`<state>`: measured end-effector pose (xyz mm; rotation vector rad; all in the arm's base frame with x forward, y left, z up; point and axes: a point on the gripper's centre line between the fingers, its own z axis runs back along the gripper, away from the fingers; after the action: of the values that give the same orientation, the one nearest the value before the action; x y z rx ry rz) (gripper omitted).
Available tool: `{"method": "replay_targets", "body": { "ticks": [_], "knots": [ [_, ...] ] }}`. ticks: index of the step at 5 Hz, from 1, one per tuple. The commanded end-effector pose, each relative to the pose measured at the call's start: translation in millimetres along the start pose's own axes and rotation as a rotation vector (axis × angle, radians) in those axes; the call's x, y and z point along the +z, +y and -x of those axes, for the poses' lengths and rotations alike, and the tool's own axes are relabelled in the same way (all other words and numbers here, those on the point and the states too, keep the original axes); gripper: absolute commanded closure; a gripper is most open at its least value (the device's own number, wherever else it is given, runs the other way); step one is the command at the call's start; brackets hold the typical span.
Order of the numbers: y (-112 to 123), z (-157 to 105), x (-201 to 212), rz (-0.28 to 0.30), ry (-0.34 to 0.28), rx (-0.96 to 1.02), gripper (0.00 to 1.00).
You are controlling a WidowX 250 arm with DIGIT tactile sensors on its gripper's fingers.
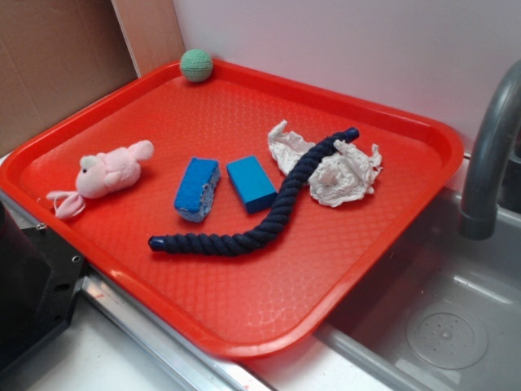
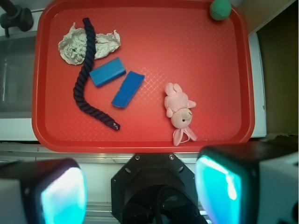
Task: Grab the white paper.
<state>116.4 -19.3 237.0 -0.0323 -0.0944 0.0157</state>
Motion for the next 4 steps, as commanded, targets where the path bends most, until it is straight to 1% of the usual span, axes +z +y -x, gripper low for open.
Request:
{"method": "replay_targets", "body": {
  "ticks": [1, 2, 3, 4],
  "knots": [
    [0, 0, 0, 0.000, 0.000, 0.000, 0.00],
    [-49, -45, -43, -0.011, -0.017, -0.252, 0.00],
    [-94, -80, -79, -0.039, -0.058, -0.506, 0.00],
    [-123, -107, -114, 0.056, -0.072, -0.721, 0.00]
  ]
}}
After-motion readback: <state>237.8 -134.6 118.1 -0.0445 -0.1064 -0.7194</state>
